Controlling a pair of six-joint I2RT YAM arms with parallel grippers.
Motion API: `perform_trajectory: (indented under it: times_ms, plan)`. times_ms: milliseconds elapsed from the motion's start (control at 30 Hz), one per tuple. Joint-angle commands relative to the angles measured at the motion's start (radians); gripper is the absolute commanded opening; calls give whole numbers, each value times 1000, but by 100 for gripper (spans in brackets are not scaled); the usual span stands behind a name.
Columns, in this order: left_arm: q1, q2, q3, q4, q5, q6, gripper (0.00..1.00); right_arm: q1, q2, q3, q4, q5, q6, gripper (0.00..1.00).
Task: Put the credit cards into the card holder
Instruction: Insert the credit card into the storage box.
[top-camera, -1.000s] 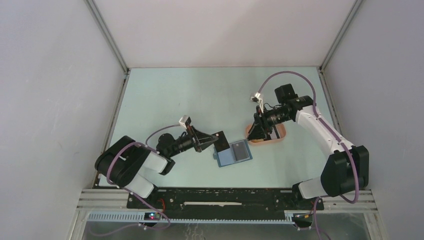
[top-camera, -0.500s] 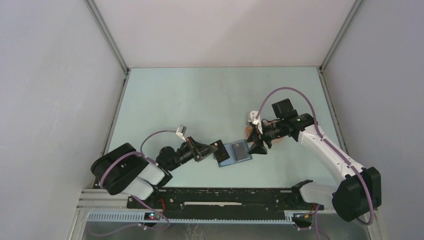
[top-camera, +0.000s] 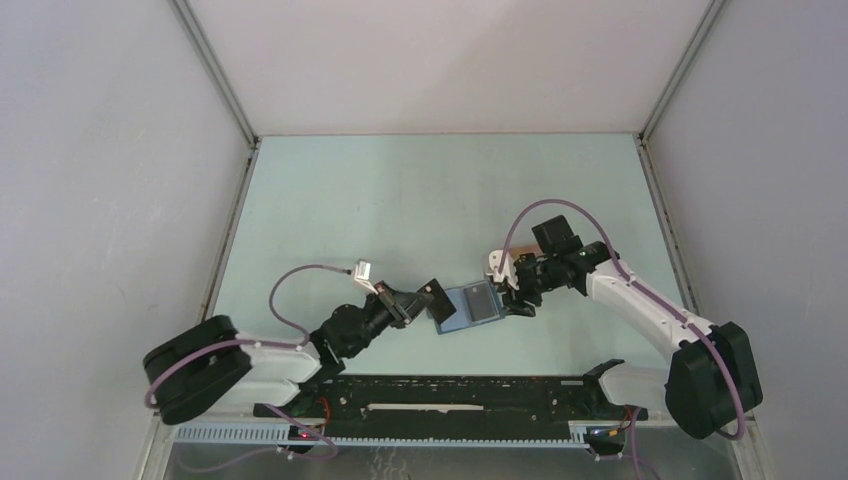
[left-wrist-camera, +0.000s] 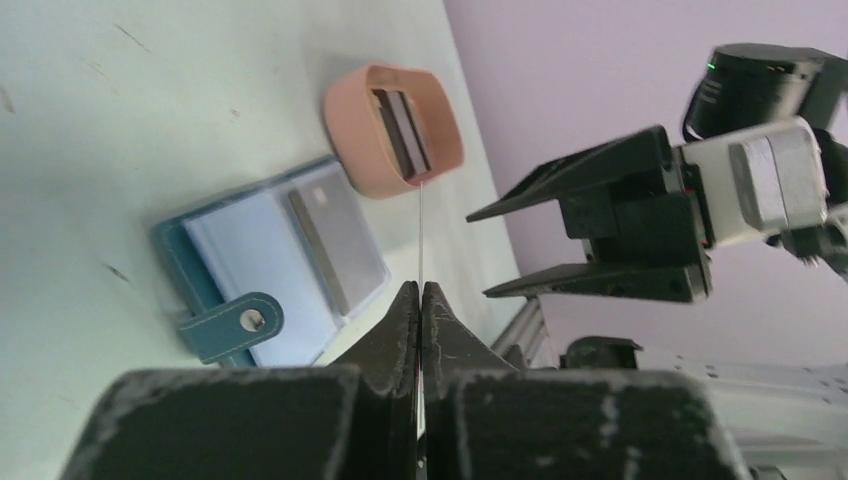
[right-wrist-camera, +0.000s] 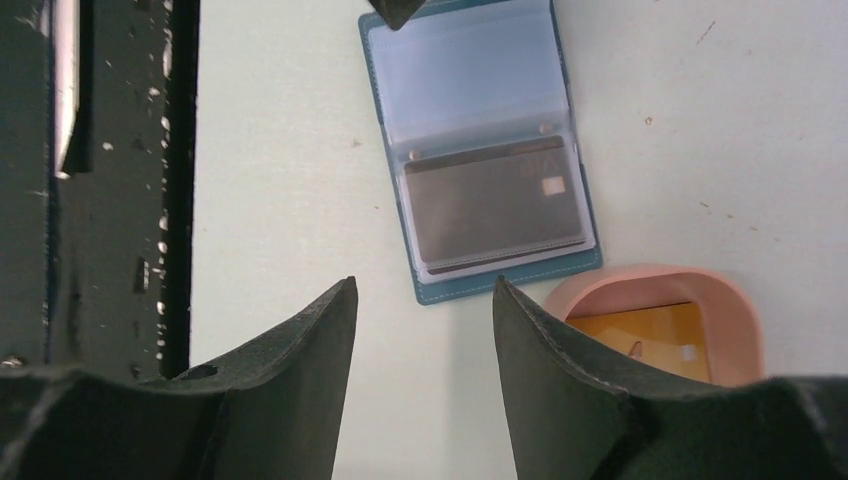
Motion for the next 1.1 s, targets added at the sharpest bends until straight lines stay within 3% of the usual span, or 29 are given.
perform_trajectory:
  times_ms: [0,133,567,1067]
  plan:
    - [-45,-176,112,-428,-207,129,0,39,-8,12,20,60,-135,61]
    - [-52,-225,123,-502,-251,119,0,81,25,13,52,108,-150,60]
    - [-51,-14,214,-371,-158,101,0,139,147,12,85,253,-100,30]
    - [-15,314,217,11,-42,-28,0,165,205,12,98,291,-80,24]
